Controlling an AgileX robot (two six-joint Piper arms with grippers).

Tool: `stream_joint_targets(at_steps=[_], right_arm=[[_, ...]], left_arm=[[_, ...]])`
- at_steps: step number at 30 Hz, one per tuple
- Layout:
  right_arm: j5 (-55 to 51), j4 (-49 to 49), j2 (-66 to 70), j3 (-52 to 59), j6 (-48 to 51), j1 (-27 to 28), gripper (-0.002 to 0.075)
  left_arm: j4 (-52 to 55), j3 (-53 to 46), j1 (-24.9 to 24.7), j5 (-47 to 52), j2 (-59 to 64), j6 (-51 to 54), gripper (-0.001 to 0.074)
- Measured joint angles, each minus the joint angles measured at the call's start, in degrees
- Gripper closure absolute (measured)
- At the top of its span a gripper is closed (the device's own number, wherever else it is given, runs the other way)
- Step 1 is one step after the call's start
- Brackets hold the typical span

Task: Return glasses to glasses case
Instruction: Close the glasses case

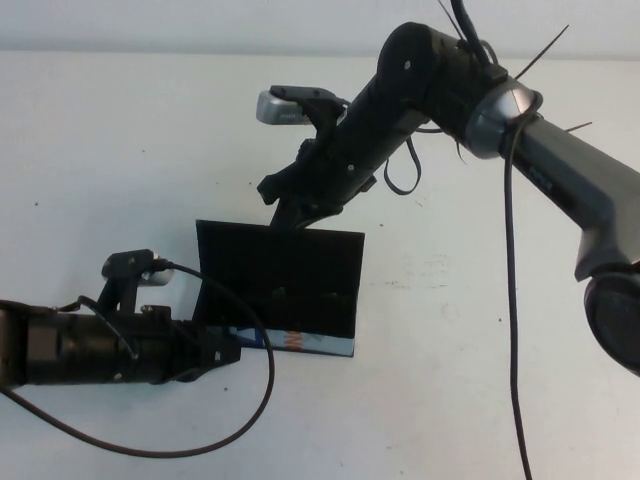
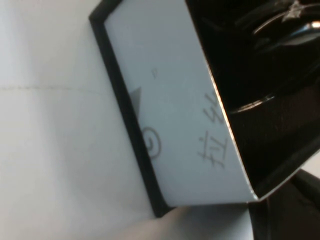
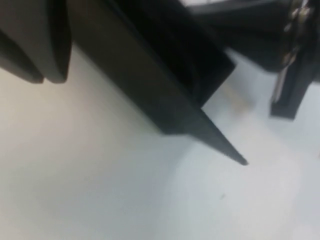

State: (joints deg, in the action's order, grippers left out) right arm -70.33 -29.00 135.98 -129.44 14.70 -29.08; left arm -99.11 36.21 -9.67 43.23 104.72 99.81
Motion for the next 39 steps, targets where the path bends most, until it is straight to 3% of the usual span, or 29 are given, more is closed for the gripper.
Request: stream_joint_targets(at_steps=[9, 20, 29, 39], right_arm=[[0.0, -0.13, -8.54, 13.03, 0.91, -3.96, 0.0737], [0.37, 3.19, -11.78, 22.76, 1.13, -6.94, 0.0737], [0.42, 3.93, -11.78, 24.14, 1.17, -7.06, 0.0737], [0.23, 3.49, -10.55, 24.51, 1.27, -6.96, 0.0737]], left_arm=[[1.73, 0.0, 0.0, -1.31, -0.64, -2.51, 0.0738], [15.66, -5.83, 0.0, -18.17, -19.08, -20.17, 0.0738], [16.67, -11.31, 0.0, -20.48, -36.54, -22.44, 0.0738], [16.8, -11.52, 0.0, -18.24, -41.67, -23.43, 0.0738]])
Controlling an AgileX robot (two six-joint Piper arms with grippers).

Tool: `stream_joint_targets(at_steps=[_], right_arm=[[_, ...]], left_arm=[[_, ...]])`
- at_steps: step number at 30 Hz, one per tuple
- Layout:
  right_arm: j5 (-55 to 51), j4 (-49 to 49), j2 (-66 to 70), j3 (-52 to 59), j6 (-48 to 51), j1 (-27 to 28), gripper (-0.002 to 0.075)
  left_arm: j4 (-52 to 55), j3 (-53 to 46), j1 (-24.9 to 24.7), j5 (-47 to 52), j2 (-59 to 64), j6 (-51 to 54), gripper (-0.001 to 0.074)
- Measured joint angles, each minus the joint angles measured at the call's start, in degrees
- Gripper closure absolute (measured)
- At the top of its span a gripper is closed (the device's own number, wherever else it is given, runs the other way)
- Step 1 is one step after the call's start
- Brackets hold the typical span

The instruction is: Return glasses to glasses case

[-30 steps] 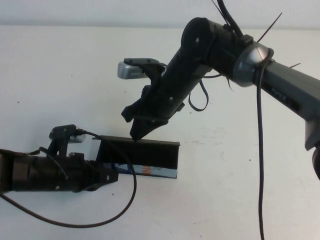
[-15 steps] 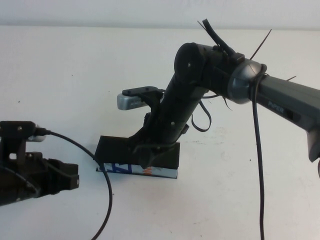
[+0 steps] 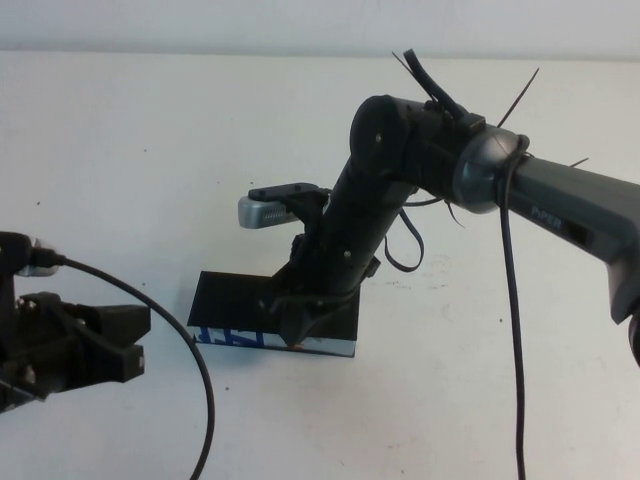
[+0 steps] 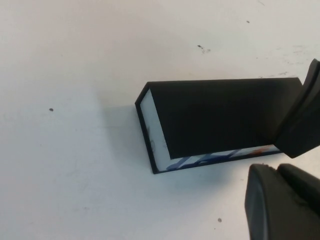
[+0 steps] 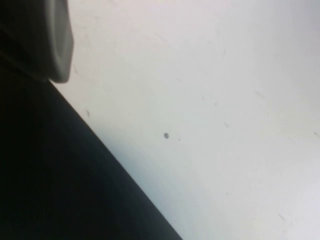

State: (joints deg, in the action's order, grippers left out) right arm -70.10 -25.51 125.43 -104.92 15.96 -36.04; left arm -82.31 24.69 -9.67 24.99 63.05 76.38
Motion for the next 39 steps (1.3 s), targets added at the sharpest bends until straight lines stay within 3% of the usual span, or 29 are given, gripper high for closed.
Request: stream_joint_targets(at_steps=[9, 19, 25, 33, 39], right_arm=[[0.24, -1.12, -3.38, 0.22, 1.18, -0.1, 0.0737], [0.24, 6.73, -17.94, 5.0, -0.51, -0.1, 0.0737], [4.02, 7.53, -32.07, 19.87, -1.46, -0.1, 0.0737], [23.88, 7.53, -53.02, 42.49, -3.96, -0.1, 0.0737], [38.83, 7.29, -65.38, 57.4, -4.04, -0.1, 0.0737]], left_arm=[[0.76, -0.13, 0.0, -0.92, -4.15, 0.34, 0.0738], [0.76, -0.5, 0.0, -11.11, -25.46, 2.07, 0.0738], [0.53, -5.87, 0.0, -22.28, -41.58, 2.2, 0.0738], [-1.22, -20.02, 0.0, -29.33, -56.64, 2.29, 0.0738], [-2.72, -26.17, 0.0, -34.16, -59.08, 2.29, 0.0738]])
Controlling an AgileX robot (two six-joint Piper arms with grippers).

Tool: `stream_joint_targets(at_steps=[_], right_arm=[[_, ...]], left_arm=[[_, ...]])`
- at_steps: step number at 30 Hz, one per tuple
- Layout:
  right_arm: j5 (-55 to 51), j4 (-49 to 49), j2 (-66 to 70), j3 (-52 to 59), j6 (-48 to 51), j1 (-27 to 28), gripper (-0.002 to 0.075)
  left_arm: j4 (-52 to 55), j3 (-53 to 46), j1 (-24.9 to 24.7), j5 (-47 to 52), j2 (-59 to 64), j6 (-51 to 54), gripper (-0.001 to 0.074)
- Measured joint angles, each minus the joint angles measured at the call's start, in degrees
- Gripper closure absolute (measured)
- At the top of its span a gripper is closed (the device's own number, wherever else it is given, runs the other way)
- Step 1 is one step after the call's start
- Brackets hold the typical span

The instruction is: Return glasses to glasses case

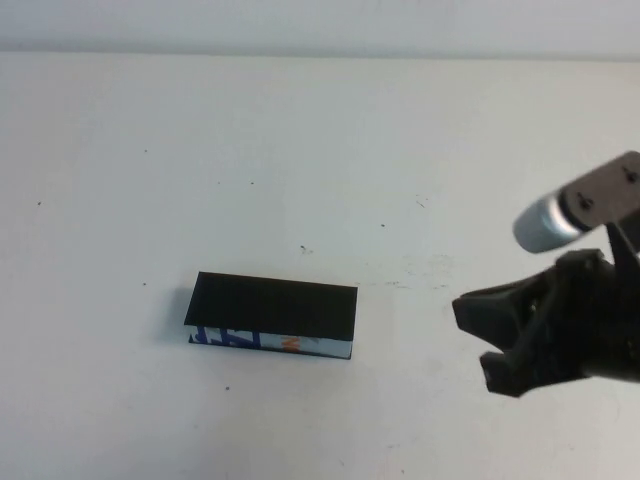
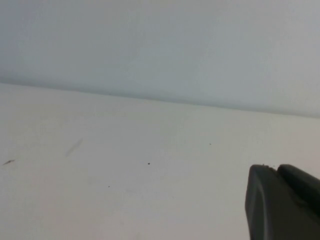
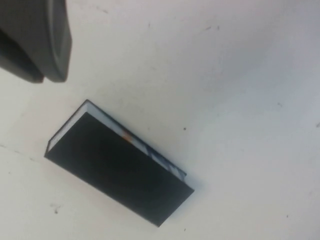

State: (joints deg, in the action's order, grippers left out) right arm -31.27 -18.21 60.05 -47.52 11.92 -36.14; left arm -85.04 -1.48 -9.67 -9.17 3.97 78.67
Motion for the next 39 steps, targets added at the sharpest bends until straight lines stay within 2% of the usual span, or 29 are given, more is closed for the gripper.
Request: stream_joint_targets(at_steps=[11, 23, 30, 34, 39], right_arm=[[18.27, -2.34, -11.15, 14.31, -0.13, 0.0, 0.0737], [18.65, -3.22, -11.34, 15.88, -0.13, 0.0, 0.0737], [26.02, -1.6, -12.96, 17.56, 0.1, 0.33, 0.0737], [30.62, -1.28, -16.78, 23.81, 0.7, 6.47, 0.0737], [33.51, -1.28, -27.41, 36.36, 1.2, 19.76, 0.0737]], left_arm=[[-2.19, 0.02, 0.0, -2.01, 0.0, 0.0, 0.0738], [-2.3, 0.02, 0.0, -2.15, 0.0, 0.0, 0.0738], [-2.34, -0.02, 0.0, -2.15, 0.0, 0.0, 0.0738], [-2.34, -0.02, 0.0, -2.15, 0.0, 0.0, 0.0738], [-2.34, -0.02, 0.0, -2.15, 0.0, 0.0, 0.0738]])
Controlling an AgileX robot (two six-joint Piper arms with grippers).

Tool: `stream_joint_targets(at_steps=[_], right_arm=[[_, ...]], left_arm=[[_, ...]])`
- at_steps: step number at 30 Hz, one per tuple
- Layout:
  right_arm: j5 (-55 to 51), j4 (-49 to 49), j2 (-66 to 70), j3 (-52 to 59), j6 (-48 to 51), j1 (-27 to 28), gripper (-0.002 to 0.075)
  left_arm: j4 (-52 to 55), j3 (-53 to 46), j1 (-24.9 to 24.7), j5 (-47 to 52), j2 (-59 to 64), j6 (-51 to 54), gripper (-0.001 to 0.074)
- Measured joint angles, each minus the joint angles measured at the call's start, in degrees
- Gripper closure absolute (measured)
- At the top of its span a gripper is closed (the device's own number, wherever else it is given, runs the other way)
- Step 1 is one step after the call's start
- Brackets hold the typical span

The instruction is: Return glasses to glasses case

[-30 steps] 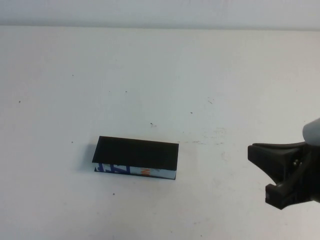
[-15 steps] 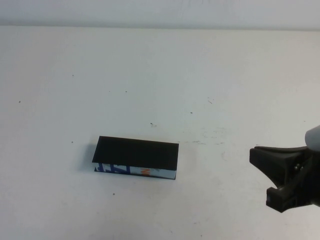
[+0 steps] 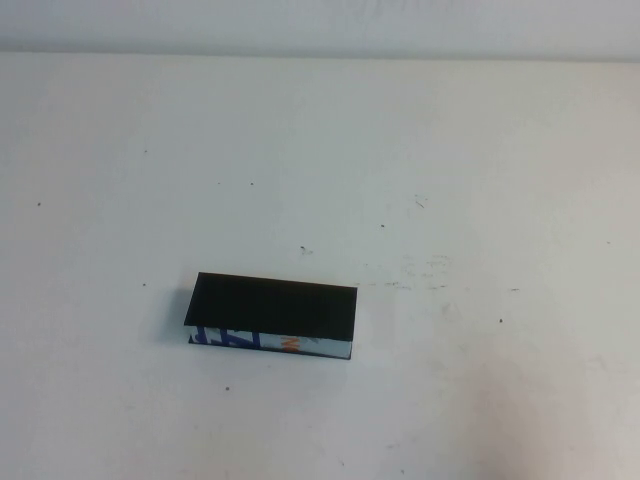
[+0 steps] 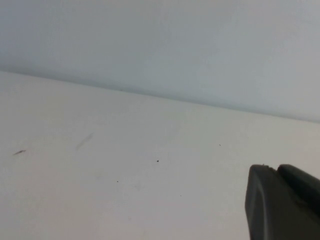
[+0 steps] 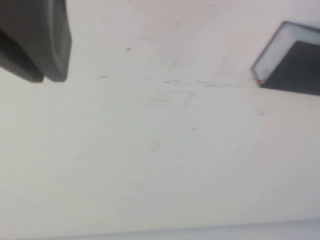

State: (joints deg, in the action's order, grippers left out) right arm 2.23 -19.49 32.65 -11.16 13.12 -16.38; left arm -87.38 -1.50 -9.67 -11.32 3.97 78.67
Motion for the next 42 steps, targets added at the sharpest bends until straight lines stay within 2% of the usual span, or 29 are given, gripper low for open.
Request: stream_joint_targets(at_steps=[5, 9, 12, 20, 42], right_arm=[[-1.12, 0.0, -16.33, 8.48, 1.11, 7.86, 0.0737], [-10.51, 0.7, -29.93, 10.23, 1.37, 12.39, 0.0737], [-16.19, 2.02, -32.92, 10.36, 1.47, 14.2, 0.0737], [-23.95, 4.5, -33.15, 12.09, 1.47, 13.46, 0.0737], [-23.09, 4.5, -33.15, 12.65, 1.47, 13.34, 0.0737]], left_arm=[[0.0, 0.0, 0.0, 0.0, 0.0, 0.0, 0.0738], [0.0, 0.0, 0.0, 0.0, 0.0, 0.0, 0.0738], [0.0, 0.0, 0.0, 0.0, 0.0, 0.0, 0.0738], [-0.09, 0.0, 0.0, 0.0, 0.0, 0.0, 0.0738], [-0.09, 0.0, 0.0, 0.0, 0.0, 0.0, 0.0738]])
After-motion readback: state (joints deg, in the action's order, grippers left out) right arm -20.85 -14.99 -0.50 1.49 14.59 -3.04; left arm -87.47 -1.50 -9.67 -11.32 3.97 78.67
